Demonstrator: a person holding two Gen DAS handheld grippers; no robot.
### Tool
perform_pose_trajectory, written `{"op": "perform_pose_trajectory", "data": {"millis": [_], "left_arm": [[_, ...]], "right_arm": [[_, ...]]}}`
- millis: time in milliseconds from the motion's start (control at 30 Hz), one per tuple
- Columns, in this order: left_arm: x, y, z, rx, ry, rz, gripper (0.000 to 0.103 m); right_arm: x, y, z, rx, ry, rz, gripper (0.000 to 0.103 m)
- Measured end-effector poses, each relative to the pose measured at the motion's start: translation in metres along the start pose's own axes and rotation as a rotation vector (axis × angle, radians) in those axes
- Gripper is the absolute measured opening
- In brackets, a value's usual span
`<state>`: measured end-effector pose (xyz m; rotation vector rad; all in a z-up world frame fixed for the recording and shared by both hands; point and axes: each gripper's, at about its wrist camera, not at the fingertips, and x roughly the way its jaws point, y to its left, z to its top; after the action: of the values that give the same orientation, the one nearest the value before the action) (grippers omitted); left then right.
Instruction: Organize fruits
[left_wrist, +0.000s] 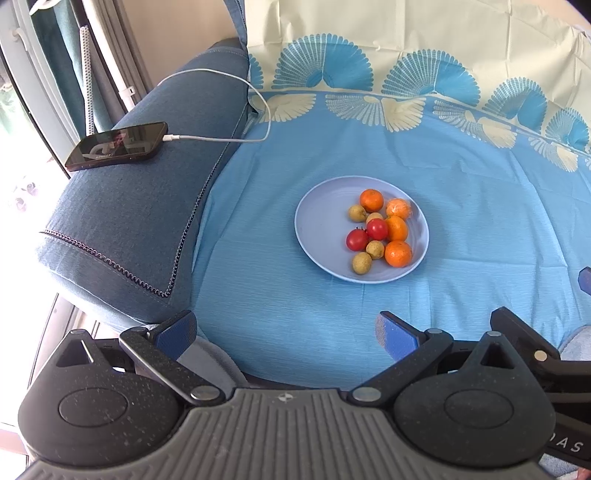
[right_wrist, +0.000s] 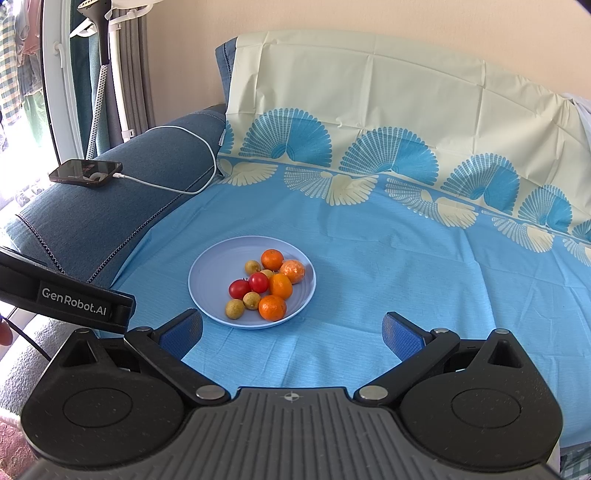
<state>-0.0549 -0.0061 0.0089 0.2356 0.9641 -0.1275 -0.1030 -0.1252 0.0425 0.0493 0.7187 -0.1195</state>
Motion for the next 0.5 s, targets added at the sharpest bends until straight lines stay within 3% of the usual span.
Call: {"op": "perform_pose_trajectory", "data": {"millis": [167,500], "left_arm": [[0.0027,0.0024,0.0007,-0.020,0.017,-0.014,0.103],[0.0022,0.0035,0.0028,-0.043,-0.007,0.038,0.103]], "right_arm": [[0.0001,-0.0005,0.0000,0.000,0.000,0.000,0.102],[0.0021,0.0028,0.0040,-0.007,-0.001,0.004,0.102]]}}
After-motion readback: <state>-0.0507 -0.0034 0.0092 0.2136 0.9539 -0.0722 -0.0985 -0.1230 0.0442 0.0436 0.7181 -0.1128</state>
